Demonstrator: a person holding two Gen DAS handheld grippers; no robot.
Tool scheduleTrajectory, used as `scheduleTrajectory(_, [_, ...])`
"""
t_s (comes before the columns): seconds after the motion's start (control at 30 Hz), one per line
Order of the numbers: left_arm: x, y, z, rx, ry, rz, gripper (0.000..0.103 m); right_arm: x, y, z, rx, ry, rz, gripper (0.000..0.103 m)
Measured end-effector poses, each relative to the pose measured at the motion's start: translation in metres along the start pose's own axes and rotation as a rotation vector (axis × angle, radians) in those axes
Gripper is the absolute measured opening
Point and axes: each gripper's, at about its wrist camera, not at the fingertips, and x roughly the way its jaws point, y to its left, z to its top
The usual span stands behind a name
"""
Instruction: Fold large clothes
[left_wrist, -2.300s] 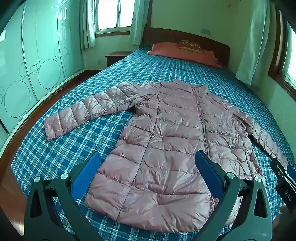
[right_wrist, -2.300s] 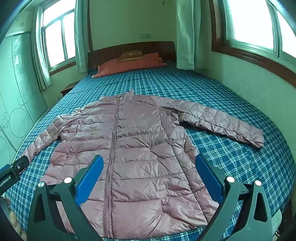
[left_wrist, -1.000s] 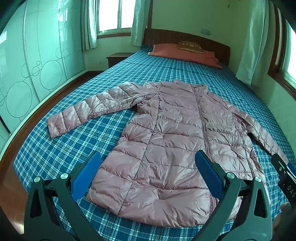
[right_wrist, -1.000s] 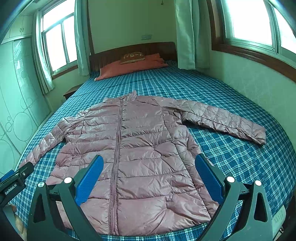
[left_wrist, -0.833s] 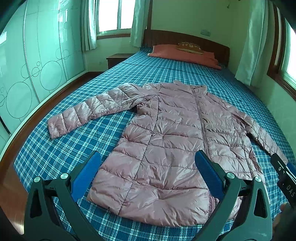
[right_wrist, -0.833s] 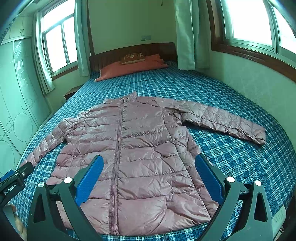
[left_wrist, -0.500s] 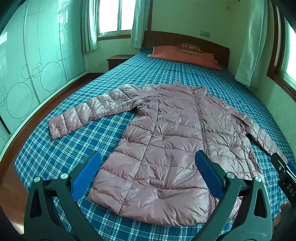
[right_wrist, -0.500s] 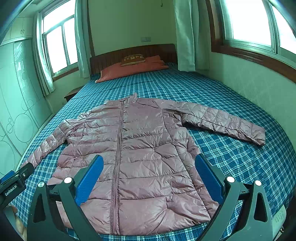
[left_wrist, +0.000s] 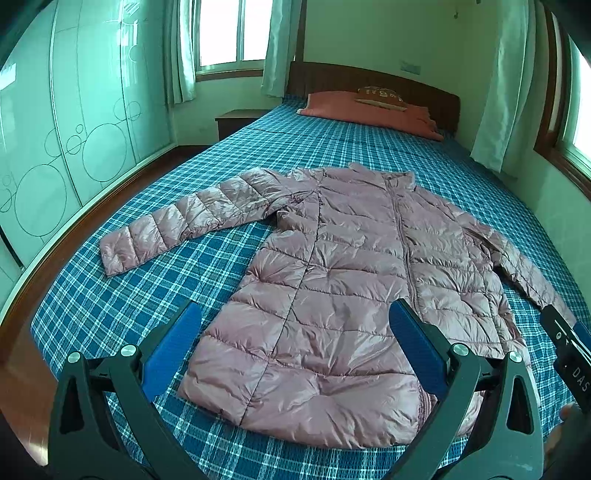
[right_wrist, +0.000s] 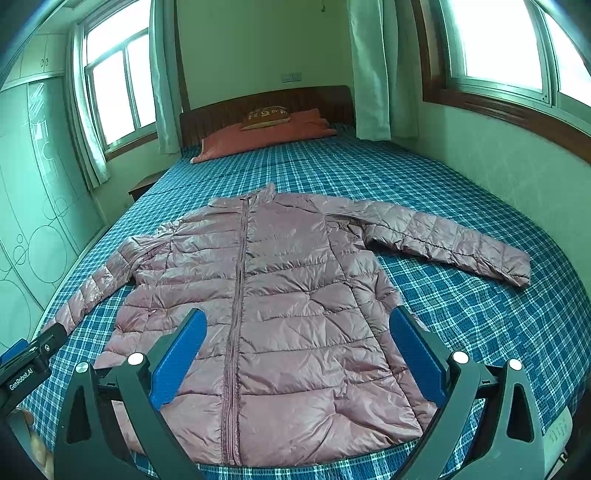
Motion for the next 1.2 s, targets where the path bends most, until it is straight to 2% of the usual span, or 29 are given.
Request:
scheduleTrajectory(0.97, [0.008, 0.007, 0.000, -0.018, 0.013, 0.007, 0.101, 0.011, 0.002, -0.004, 0.000, 0.014, 0.009, 0.098])
scheduleTrajectory(1.2, [0.036, 0.011, 0.008, -0.044, 0.041, 0.005, 0.101, 0.034, -0.015, -0.002, 0.035, 0.039, -0.013, 0.098])
